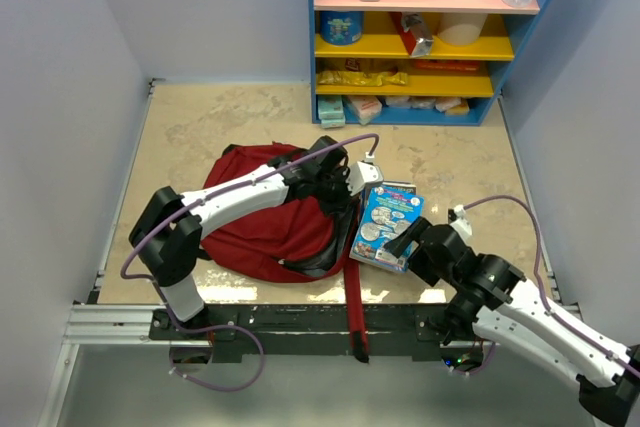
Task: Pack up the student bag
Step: Pick up the book from the center of the board.
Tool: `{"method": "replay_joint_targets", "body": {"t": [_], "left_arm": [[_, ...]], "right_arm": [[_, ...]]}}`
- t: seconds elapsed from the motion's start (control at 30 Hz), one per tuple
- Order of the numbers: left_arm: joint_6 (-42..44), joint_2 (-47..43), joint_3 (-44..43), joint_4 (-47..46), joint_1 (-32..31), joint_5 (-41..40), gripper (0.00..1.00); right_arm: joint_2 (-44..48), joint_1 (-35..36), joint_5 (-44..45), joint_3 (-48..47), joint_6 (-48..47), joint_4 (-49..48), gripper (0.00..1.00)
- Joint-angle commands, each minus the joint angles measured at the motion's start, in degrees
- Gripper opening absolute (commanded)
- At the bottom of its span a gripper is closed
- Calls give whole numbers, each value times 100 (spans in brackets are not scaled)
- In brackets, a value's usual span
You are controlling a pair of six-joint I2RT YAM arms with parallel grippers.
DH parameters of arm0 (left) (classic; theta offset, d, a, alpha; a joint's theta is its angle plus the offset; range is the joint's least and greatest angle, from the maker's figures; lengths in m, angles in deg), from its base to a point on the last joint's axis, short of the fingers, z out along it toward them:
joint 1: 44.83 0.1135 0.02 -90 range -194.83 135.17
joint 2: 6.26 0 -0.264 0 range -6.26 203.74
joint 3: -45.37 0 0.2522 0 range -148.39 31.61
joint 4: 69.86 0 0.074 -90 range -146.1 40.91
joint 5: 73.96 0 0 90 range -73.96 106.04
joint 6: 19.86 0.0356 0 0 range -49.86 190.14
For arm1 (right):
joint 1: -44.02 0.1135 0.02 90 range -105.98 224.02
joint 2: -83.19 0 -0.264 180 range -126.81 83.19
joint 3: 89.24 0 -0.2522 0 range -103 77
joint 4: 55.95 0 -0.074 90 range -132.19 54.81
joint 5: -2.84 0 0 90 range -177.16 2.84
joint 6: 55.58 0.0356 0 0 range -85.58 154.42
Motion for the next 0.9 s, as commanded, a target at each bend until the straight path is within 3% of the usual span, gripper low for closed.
{"method": "replay_joint_targets", "body": {"t": [0.0, 0.23, 0.43, 0.53, 0.57, 0.67, 0.87], "left_arm": [[-61, -45, -91, -384, 2, -58, 0], [-69, -300, -162, -165, -7, -40, 0], [1, -511, -355, 213, 2, -49, 0], [10, -616, -390, 354, 2, -58, 0], [27, -660, -399, 415, 2, -75, 0], [62, -757, -443, 564, 11, -119, 0], [-7, -1020, -680, 933, 63, -347, 0]], "right_arm": [[64, -24, -381, 197, 172, -267, 87], [328, -24, -530, 909, 347, -1347, 86], [653, -24, -434, 1270, 427, -1981, 70], [1021, -24, -311, 1200, 374, -1876, 53], [1136, -24, -267, 1139, 357, -1711, 36], [1575, -24, -275, 1016, 400, -1289, 9], [2139, -24, -565, 569, -38, -1172, 0]]}}
